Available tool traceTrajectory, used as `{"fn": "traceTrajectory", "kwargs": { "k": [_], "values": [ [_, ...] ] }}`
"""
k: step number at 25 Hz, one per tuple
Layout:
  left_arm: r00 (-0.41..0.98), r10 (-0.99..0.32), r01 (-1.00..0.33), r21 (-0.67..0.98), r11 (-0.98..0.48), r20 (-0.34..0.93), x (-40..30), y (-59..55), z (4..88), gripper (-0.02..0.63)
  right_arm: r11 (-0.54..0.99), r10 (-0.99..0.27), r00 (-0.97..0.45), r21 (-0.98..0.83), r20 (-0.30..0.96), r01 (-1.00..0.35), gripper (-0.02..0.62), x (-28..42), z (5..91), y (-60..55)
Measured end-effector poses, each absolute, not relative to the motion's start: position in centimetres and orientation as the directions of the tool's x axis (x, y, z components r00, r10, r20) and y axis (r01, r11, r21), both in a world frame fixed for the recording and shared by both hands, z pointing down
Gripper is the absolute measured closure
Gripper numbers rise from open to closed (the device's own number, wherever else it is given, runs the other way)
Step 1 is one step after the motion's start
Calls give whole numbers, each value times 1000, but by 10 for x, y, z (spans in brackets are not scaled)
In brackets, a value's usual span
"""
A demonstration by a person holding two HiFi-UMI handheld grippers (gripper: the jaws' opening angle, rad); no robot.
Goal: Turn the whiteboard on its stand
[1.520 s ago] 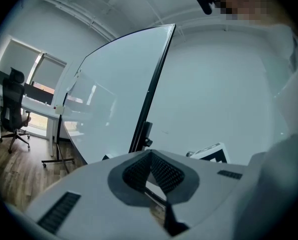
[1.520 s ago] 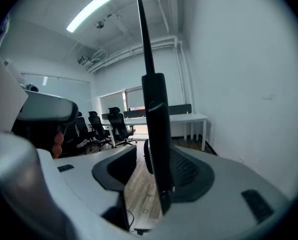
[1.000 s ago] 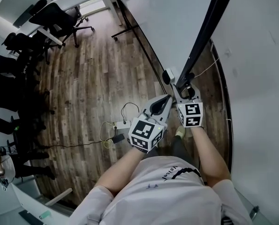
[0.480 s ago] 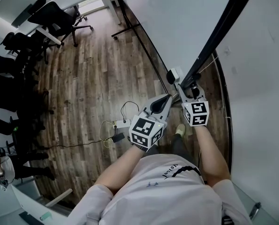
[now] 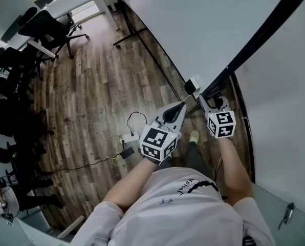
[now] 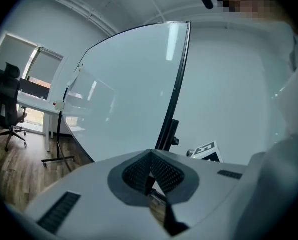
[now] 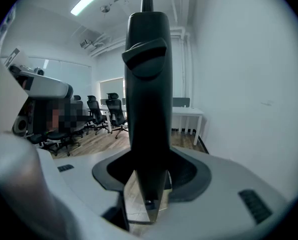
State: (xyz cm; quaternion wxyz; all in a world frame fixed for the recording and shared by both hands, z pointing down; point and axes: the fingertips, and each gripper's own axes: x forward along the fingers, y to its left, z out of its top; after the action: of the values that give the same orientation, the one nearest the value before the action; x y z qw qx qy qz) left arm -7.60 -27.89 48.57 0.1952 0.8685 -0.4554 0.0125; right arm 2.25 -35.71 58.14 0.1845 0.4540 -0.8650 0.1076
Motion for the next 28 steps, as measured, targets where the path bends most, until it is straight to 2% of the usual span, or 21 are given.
{"fn": "traceTrajectory", "kwargs": {
  "k": [8, 14, 20, 28],
  "values": [
    [647, -733, -752, 330, -570, 207, -48, -260, 489, 595, 514, -771, -469, -16, 431, -858, 396, 45, 583, -343],
    [636, -740, -766, 291, -573, 218, -23, -237, 482, 595, 497, -777, -458, -26, 433, -868, 396, 76, 585, -343],
    [581, -782, -807, 289, -516, 227, -10, -207, 478, 595, 473, -781, -431, -23, 452, -881, 396, 117, 587, -338],
    [601, -768, -792, 297, -533, 224, 58, -166, 478, 595, 457, -797, -404, 10, 449, -890, 396, 201, 583, -307]
  ]
}}
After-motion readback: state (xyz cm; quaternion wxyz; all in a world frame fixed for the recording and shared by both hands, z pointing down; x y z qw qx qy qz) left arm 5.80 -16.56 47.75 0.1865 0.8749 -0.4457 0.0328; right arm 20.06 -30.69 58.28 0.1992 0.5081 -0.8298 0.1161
